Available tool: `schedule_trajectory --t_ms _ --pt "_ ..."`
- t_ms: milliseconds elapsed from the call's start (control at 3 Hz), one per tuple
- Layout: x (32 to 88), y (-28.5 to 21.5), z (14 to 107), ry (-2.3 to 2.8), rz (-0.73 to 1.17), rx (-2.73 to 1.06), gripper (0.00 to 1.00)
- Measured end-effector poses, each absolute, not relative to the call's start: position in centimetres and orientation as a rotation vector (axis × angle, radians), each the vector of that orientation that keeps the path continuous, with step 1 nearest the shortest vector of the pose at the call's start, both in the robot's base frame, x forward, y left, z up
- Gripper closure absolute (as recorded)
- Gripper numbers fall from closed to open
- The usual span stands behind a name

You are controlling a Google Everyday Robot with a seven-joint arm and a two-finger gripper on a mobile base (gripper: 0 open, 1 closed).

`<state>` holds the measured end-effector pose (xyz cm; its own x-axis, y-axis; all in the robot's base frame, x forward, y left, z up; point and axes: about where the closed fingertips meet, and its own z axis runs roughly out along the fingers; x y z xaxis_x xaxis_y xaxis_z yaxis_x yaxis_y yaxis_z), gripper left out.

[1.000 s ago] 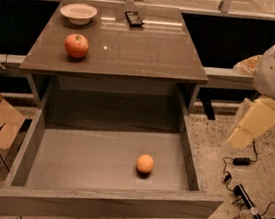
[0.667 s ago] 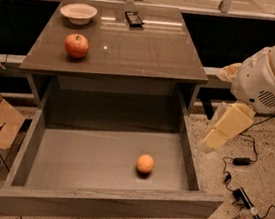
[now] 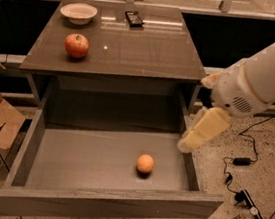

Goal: Pick orange from top drawer and place on counter

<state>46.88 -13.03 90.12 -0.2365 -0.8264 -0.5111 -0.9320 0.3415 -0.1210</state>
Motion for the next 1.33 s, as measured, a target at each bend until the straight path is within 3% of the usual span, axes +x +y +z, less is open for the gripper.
schedule_trajectory --t_ms 667,1333 --pt "49.4 -6.0 80.8 2.143 0.444 -1.516 0.0" --pt "50.5 -3.1 71.7 2.227 0.532 -1.464 0.0"
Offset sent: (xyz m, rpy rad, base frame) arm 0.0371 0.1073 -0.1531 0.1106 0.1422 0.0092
